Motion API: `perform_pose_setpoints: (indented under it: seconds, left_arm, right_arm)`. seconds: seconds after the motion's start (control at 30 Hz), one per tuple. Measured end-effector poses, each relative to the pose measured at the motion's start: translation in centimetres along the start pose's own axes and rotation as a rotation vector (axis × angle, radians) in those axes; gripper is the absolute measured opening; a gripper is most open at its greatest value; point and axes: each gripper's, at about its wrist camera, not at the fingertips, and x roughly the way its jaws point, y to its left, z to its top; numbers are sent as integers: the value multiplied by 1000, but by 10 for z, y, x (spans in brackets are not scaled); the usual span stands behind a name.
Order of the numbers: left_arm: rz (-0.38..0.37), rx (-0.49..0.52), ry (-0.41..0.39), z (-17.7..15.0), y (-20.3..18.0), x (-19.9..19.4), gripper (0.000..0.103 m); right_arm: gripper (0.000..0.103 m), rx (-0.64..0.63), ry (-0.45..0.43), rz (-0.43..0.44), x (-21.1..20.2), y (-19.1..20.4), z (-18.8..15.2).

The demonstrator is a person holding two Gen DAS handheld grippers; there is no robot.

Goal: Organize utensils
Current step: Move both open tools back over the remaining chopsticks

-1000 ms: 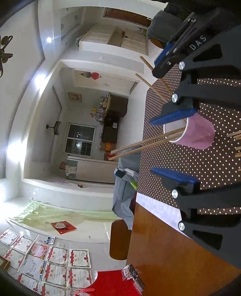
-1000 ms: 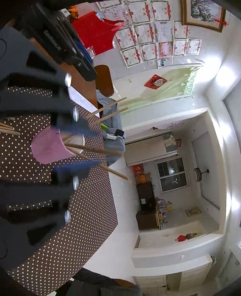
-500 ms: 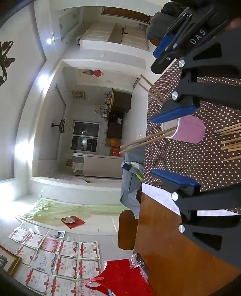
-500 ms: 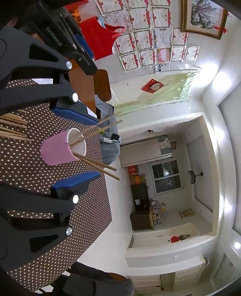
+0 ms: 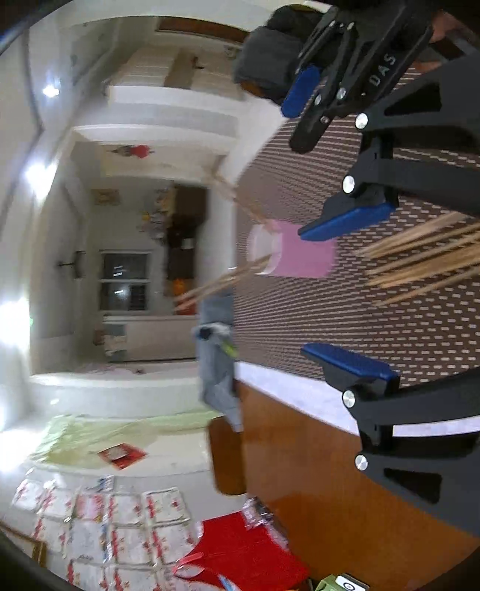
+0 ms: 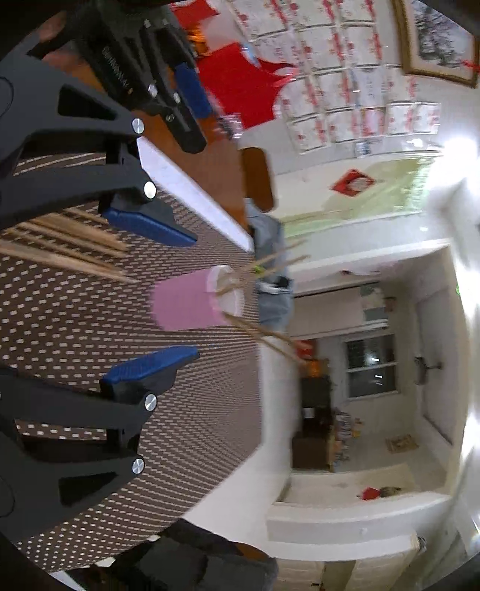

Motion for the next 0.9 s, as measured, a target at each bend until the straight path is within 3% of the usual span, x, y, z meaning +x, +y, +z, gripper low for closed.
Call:
perform_pose_setpoints:
  seconds: [0.1,0.17,0.33,0.6,0.7,0.8,0.9]
  left_arm:
    - [-30,5,143,-16,3,13,57]
    - [-53,0,285,-30,4,29,57]
    - [-45,-25,462,-60,10,54,57]
    - [-48,-60,574,-80,13,72,57]
    - [-46,-76,602,-83,14,80,44]
    - [-35,-84,623,-87,17,88,38]
    - [-41,-92,621,-87,20,92,37]
  right_arm:
    - [56,-3,94,-8,10,-2,-14]
    - [56,6,173,-3,22,-4,-25]
    - [56,20,346,19,45,-4,-47]
    - [56,32,509,60,63,-5,-66]
    - [56,41,547,78,67,-4,-71]
    - [56,49,576,92,71,-2,-74]
    - [49,50,602,102,77,-2,-74]
